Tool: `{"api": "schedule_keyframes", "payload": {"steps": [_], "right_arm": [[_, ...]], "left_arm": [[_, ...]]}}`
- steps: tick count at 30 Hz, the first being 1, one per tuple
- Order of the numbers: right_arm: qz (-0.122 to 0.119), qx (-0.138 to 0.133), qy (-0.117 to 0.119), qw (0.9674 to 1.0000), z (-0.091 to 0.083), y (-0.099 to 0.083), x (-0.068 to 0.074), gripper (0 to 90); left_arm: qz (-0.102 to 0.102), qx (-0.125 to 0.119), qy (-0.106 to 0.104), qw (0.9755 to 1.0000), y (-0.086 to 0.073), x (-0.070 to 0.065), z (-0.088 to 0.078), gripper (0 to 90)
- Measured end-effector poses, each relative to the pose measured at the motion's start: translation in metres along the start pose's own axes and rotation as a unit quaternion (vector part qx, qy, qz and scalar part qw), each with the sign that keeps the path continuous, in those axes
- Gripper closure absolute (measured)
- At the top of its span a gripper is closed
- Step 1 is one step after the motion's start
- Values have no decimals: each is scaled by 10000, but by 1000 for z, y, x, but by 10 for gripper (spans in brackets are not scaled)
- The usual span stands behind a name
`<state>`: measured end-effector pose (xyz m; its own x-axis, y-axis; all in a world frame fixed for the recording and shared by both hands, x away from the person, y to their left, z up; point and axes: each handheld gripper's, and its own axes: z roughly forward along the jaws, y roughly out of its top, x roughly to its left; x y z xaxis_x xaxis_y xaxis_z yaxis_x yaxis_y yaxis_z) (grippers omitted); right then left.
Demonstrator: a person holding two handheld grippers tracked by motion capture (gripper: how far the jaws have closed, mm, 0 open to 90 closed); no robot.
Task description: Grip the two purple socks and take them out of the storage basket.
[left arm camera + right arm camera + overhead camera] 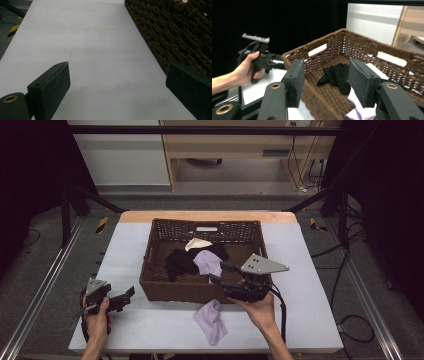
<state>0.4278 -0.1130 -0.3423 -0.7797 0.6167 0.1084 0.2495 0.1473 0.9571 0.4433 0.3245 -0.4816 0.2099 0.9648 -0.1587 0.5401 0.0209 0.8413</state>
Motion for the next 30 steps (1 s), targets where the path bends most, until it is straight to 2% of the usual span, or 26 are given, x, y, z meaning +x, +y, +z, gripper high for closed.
{"api": "schedule_keyframes", "payload": {"steps": [9,11,19,24,30], "right_arm": [[-1,-23,-403,9992,19,26,-17,427],[84,-62,-471,9988,27,31,-23,417],[48,-19,-654,9978,48,38,-30,364],[81,-11,-897,9959,62,44,-40,359],[111,211,-1233,9921,81,47,-55,366]], "left_arm": [[-5,3,-6,10000,0,0,0,53],[-8,8,-6,10000,0,0,0,53],[-16,14,-10,10000,0,0,0,53],[-22,11,-10,10000,0,1,0,53],[-36,11,-20,10000,0,1,0,53]]}}
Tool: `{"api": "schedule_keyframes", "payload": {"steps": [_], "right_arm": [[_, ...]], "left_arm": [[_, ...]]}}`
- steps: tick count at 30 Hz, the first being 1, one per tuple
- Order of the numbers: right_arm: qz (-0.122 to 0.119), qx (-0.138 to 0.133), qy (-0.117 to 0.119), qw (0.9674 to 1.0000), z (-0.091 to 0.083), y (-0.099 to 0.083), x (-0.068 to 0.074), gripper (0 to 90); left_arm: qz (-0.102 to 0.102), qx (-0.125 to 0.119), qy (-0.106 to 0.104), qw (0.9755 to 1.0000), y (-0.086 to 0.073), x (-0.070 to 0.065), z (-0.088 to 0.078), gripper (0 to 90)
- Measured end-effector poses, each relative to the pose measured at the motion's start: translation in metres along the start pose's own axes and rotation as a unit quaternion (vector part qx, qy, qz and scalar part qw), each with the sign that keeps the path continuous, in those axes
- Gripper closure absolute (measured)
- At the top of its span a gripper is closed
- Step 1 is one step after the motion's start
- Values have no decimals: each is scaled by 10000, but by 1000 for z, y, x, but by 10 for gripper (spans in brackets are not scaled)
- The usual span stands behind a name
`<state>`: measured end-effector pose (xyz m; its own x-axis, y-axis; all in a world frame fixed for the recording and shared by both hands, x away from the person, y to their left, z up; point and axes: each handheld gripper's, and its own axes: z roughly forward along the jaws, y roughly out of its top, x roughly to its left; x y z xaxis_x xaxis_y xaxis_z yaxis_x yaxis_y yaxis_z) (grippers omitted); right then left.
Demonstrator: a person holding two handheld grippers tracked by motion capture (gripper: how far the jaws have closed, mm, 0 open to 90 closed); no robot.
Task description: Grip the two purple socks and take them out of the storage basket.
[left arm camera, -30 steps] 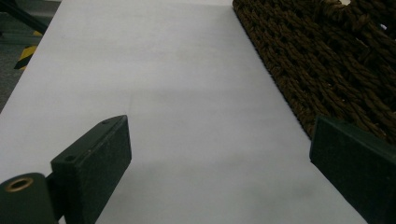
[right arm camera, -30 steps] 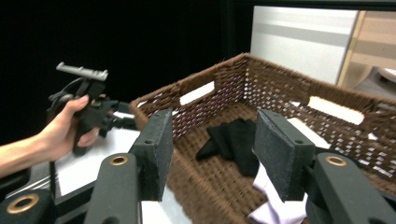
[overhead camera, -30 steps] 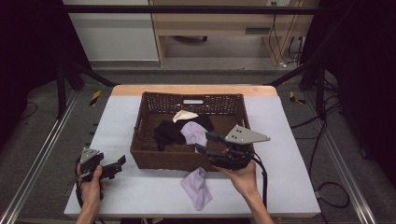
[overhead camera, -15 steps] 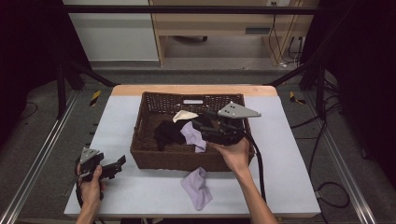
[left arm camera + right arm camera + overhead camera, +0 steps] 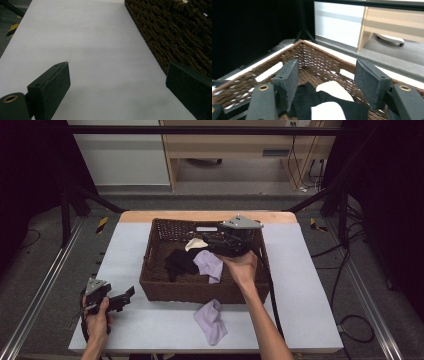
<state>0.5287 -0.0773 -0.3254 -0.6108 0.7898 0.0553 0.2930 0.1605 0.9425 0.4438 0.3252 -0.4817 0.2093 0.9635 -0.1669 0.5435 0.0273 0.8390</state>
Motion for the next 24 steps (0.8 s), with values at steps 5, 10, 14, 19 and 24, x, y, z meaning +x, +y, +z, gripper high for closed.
{"api": "schedule_keyframes", "payload": {"steps": [5,10,14,19,24], "right_arm": [[-32,211,-162,9996,17,-2,-7,383],[4,451,-276,9986,31,-8,-13,409],[-43,718,-343,9968,42,-15,-15,429],[-110,1012,-308,9943,54,-26,-13,455],[-57,1317,-332,9907,65,-41,-17,461]], "left_arm": [[-2,7,-10,10000,0,0,0,53],[0,5,-7,10000,0,0,0,53],[1,9,-11,10000,0,0,0,53],[5,4,-13,10000,0,0,0,53],[4,5,-16,10000,0,0,0,53]]}}
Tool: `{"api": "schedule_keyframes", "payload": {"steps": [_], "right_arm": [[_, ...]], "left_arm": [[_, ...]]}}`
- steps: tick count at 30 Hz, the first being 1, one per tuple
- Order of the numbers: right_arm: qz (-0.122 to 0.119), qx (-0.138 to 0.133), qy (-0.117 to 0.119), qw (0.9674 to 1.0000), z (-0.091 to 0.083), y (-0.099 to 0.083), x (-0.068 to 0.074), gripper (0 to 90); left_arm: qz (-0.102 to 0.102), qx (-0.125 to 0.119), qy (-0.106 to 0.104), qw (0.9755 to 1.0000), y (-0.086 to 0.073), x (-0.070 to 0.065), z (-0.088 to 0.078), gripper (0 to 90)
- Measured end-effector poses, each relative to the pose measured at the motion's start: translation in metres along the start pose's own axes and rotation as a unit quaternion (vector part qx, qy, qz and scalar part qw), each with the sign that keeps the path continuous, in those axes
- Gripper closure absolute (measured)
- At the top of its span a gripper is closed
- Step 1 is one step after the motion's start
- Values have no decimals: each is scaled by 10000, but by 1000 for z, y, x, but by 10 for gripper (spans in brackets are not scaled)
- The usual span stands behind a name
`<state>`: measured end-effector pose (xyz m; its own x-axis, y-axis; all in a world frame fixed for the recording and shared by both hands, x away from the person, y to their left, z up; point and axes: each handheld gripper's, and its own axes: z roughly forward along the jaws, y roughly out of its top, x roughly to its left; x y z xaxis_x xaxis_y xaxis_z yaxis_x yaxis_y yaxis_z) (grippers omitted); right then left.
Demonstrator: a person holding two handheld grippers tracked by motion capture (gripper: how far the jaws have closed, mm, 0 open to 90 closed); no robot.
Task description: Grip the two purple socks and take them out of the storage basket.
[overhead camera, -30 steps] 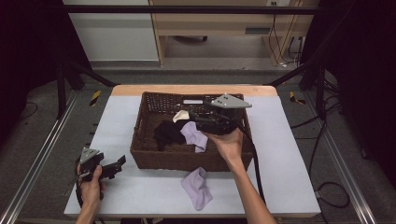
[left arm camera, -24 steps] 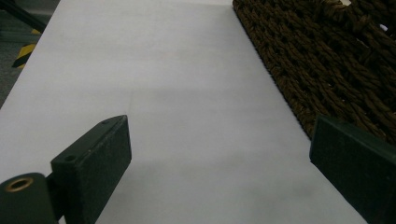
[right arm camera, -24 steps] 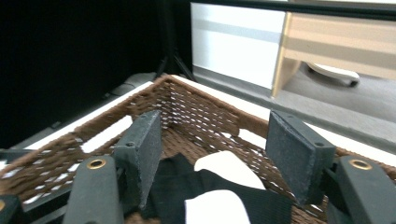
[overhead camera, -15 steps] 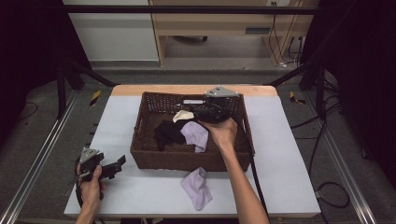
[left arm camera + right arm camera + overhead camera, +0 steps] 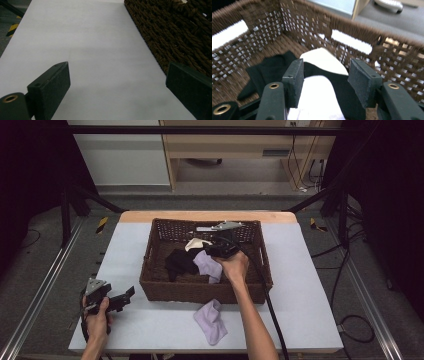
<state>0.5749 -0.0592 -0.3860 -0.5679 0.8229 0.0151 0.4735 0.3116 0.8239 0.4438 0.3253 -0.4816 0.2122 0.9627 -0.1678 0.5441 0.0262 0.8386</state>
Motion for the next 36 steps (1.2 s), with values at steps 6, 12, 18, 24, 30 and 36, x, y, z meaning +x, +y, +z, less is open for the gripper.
{"api": "schedule_keyframes", "payload": {"steps": [6,12,18,24,30,36], "right_arm": [[-16,328,-16,9995,6,-5,0,459],[46,715,-28,9974,13,-8,0,451],[179,1011,-46,9947,19,-11,-2,446],[267,1218,51,9922,23,-14,-5,468],[223,1449,68,9892,28,-17,-6,493],[265,1778,109,9836,33,-21,-8,511]], "left_arm": [[24,-2,7,10000,0,-1,0,54],[46,-2,13,10000,0,-1,0,54],[47,-3,12,10000,0,-1,0,54],[52,-3,11,10000,0,-1,0,54],[48,-1,9,10000,0,-1,0,54],[51,4,8,10000,0,-1,0,54]]}}
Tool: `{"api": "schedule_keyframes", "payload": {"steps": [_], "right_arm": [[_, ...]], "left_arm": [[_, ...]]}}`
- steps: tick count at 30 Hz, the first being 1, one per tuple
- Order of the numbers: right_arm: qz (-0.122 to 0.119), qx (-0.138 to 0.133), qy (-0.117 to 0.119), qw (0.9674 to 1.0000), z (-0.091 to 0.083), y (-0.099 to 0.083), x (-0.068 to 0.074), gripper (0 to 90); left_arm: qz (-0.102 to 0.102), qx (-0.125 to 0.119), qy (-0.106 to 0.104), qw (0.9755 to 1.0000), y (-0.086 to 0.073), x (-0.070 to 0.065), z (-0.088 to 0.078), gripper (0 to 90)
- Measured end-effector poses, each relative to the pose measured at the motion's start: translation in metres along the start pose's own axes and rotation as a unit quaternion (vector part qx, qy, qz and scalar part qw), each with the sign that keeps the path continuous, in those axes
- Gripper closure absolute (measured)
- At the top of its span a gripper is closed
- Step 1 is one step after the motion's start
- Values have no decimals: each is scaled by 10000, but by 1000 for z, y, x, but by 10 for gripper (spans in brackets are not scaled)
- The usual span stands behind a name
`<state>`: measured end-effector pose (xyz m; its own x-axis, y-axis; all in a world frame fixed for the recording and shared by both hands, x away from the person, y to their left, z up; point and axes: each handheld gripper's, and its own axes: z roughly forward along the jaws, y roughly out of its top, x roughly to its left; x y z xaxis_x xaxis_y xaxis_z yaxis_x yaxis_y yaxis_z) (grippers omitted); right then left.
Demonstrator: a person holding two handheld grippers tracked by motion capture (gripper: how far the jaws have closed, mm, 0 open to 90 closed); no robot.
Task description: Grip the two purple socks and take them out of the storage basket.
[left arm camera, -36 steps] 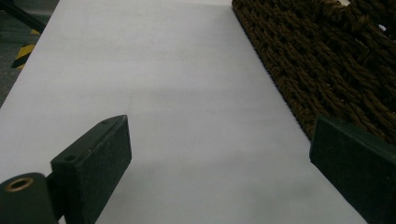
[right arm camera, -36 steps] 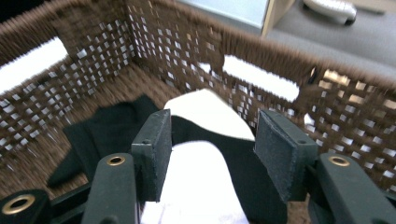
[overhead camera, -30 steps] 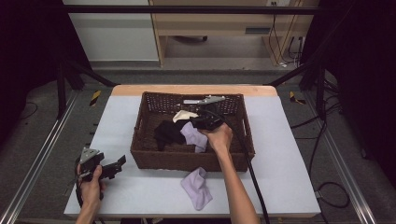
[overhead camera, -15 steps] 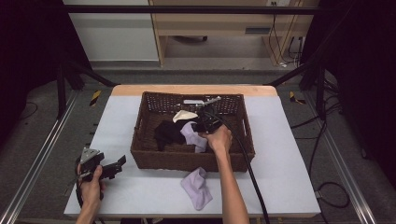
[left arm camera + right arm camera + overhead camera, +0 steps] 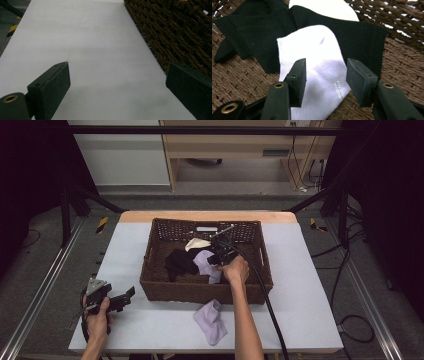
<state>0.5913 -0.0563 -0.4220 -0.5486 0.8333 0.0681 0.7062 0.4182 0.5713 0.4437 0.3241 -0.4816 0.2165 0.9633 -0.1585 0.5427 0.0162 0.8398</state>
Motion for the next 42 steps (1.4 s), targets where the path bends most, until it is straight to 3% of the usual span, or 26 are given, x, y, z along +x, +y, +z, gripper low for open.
{"api": "schedule_keyframes", "payload": {"steps": [11,14,20,26,29,31,36,39,42], "right_arm": [[-88,515,-167,9985,9,-3,2,546],[-249,728,-174,9969,12,-4,5,690],[-123,900,-198,9957,10,-2,7,900],[56,588,-214,9980,3,1,6,900],[-84,140,-506,9986,1,2,7,549],[-229,-9,-629,9978,2,2,7,465],[-29,26,-570,9984,9,2,-1,465],[54,300,-280,9991,16,-1,-2,470],[-17,460,-292,9985,17,-2,-1,543]], "left_arm": [[-5,2,-4,10000,0,0,0,54],[-5,1,-4,10000,0,0,0,54],[1,-1,0,10000,0,0,0,54],[1,1,-2,10000,0,0,0,54],[-4,5,-2,10000,0,0,0,53],[-6,7,-4,10000,0,0,0,54],[-23,2,-16,10000,0,1,0,54],[-25,12,-17,10000,0,1,0,54],[-21,4,-16,10000,0,1,0,54]]}}
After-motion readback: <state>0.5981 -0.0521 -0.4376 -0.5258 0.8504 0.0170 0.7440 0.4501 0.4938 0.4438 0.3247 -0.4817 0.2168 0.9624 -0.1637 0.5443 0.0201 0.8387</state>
